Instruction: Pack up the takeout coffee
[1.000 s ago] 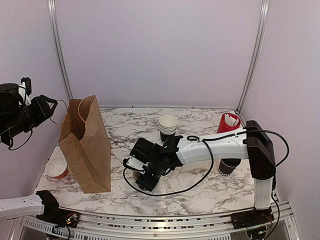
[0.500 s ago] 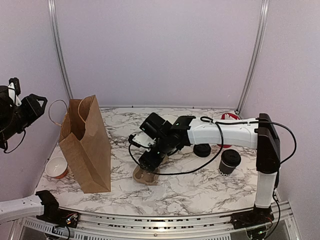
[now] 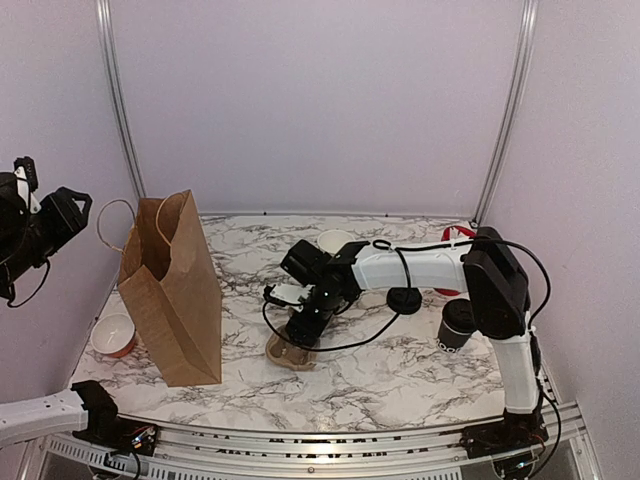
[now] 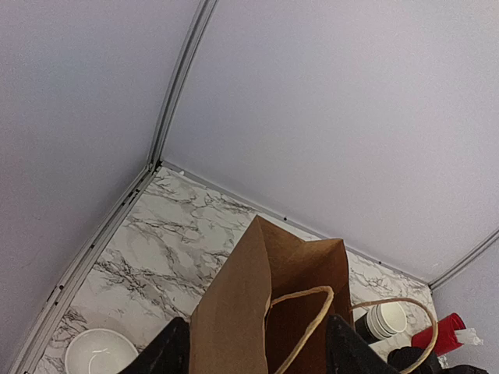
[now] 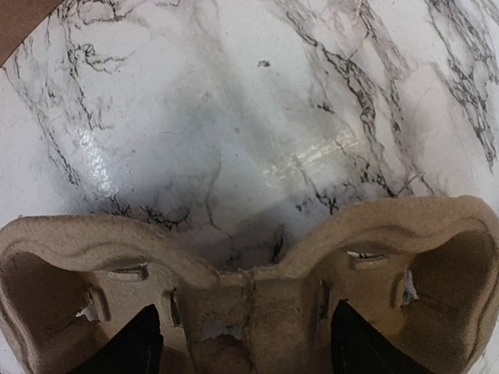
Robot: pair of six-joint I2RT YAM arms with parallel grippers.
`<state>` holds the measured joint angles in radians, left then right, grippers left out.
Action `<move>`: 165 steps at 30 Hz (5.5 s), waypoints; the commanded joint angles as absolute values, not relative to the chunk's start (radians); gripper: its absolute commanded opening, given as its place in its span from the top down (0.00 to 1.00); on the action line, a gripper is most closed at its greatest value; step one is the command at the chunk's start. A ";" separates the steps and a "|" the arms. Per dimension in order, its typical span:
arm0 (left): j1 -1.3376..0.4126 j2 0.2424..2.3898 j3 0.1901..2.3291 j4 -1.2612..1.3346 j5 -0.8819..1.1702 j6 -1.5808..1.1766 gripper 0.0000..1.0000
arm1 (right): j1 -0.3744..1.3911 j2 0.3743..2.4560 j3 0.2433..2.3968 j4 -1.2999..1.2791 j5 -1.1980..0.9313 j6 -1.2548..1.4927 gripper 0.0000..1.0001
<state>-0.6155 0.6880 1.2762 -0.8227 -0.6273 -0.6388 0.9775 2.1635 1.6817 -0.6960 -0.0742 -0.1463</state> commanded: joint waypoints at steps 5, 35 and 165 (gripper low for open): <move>-0.617 0.681 1.262 -0.878 -0.626 -0.646 0.37 | 0.978 2.193 1.748 -0.715 -0.074 -0.166 0.39; -0.597 0.913 1.307 -1.063 -0.440 -0.642 0.34 | 1.007 2.117 1.718 -0.695 -0.043 -0.100 0.60; -0.956 1.174 1.235 -0.640 -0.177 -0.402 1.00 | 1.072 1.580 1.818 -0.711 0.194 0.090 0.60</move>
